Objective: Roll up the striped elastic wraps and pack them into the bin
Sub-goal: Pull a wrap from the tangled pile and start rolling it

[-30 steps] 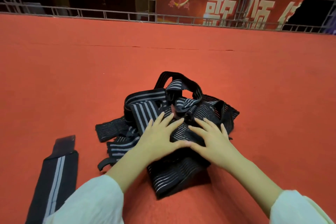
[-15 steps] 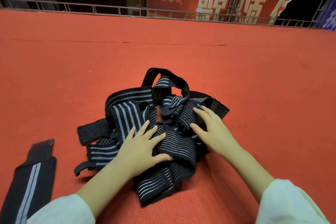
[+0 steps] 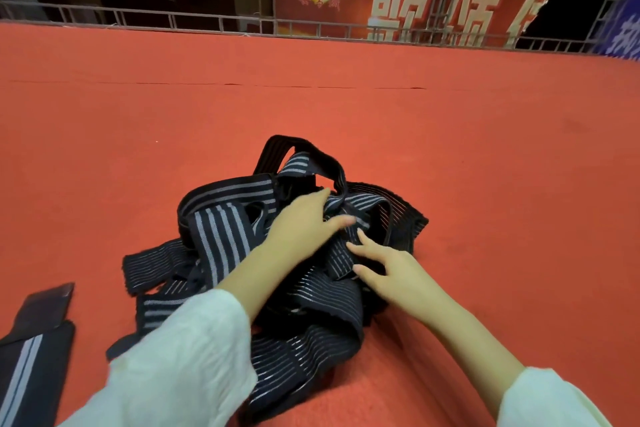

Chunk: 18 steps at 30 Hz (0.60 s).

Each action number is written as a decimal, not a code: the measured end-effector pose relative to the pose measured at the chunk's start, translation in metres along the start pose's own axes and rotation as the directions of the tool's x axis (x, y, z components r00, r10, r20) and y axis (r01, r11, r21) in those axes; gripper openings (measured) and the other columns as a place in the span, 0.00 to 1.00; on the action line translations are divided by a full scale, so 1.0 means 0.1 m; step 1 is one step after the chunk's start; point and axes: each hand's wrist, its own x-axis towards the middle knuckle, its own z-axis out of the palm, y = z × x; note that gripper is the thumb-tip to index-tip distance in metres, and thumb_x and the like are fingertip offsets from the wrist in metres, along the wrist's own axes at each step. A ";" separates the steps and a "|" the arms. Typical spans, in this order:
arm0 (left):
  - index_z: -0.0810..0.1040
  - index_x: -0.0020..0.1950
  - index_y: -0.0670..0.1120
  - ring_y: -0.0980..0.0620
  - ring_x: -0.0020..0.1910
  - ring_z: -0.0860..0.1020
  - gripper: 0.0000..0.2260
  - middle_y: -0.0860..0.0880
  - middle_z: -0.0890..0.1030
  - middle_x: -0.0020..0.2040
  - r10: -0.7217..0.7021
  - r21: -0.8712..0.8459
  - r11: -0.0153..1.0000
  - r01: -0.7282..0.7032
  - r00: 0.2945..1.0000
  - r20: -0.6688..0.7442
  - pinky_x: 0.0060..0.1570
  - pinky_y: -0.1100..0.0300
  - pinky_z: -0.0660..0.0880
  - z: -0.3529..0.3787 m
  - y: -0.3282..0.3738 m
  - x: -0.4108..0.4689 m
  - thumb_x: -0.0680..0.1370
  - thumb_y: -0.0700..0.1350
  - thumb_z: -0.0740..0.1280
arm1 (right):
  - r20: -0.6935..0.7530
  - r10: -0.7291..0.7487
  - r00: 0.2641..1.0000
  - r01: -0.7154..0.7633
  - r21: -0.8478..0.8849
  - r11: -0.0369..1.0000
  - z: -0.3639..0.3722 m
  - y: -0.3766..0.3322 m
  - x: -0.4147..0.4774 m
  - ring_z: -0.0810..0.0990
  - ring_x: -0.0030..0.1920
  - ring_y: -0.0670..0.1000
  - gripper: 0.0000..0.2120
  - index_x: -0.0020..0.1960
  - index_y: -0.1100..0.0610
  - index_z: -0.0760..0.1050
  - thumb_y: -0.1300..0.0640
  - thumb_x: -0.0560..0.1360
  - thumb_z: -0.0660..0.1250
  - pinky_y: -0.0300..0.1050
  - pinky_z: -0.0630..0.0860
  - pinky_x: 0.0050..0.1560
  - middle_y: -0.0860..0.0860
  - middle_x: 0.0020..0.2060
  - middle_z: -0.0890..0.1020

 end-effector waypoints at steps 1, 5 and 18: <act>0.69 0.70 0.46 0.49 0.67 0.71 0.27 0.49 0.74 0.67 -0.012 0.010 1.000 0.012 1.000 0.018 0.61 0.54 0.69 0.09 0.01 0.03 0.77 0.60 0.64 | -0.016 -0.002 1.000 0.002 0.033 0.999 -0.01 0.01 0.00 0.62 0.72 0.41 0.19 0.70 0.48 0.71 0.54 0.79 0.63 0.32 0.57 0.68 0.40 0.74 0.61; 0.76 0.65 0.51 0.49 0.61 0.76 0.17 0.51 0.80 0.61 -0.038 0.089 0.995 0.043 0.997 -0.066 0.56 0.56 0.72 0.24 -0.06 0.07 0.78 0.55 0.65 | -0.278 -0.081 0.957 0.095 0.037 0.995 -0.12 0.06 0.07 0.76 0.61 0.45 0.14 0.59 0.53 0.80 0.63 0.77 0.63 0.44 0.69 0.66 0.47 0.66 0.73; 0.81 0.53 0.44 0.50 0.46 0.80 0.07 0.49 0.84 0.46 -0.026 -0.061 0.998 0.010 0.965 -0.263 0.46 0.62 0.73 -0.08 -0.41 -0.42 0.79 0.41 0.65 | -0.237 -0.001 0.972 -0.007 -0.035 0.999 -0.12 -0.03 0.17 0.77 0.61 0.47 0.13 0.61 0.53 0.79 0.59 0.77 0.66 0.38 0.67 0.66 0.45 0.62 0.79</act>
